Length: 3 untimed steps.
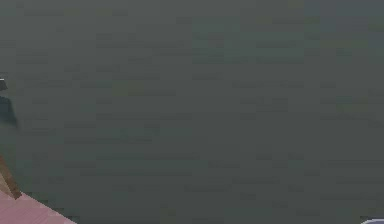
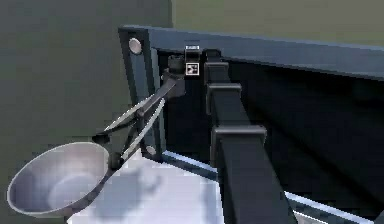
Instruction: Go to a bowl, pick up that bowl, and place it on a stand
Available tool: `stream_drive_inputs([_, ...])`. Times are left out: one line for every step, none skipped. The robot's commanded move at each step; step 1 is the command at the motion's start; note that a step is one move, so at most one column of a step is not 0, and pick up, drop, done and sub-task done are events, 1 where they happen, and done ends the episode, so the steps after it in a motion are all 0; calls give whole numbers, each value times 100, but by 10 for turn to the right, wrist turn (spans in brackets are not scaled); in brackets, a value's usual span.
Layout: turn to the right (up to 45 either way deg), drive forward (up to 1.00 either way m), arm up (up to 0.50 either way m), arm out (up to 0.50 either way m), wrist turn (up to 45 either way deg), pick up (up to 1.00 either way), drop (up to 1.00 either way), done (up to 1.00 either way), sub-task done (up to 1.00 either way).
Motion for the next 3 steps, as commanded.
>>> stream_drive_inputs([0, 0, 0, 0, 450, 0, 0, 0, 0])
stream_drive_inputs([0, 0, 0, 0, 450, 0, 0, 0, 0])
stream_drive_inputs([0, 0, 0, 0, 450, 0, 0, 0, 0])
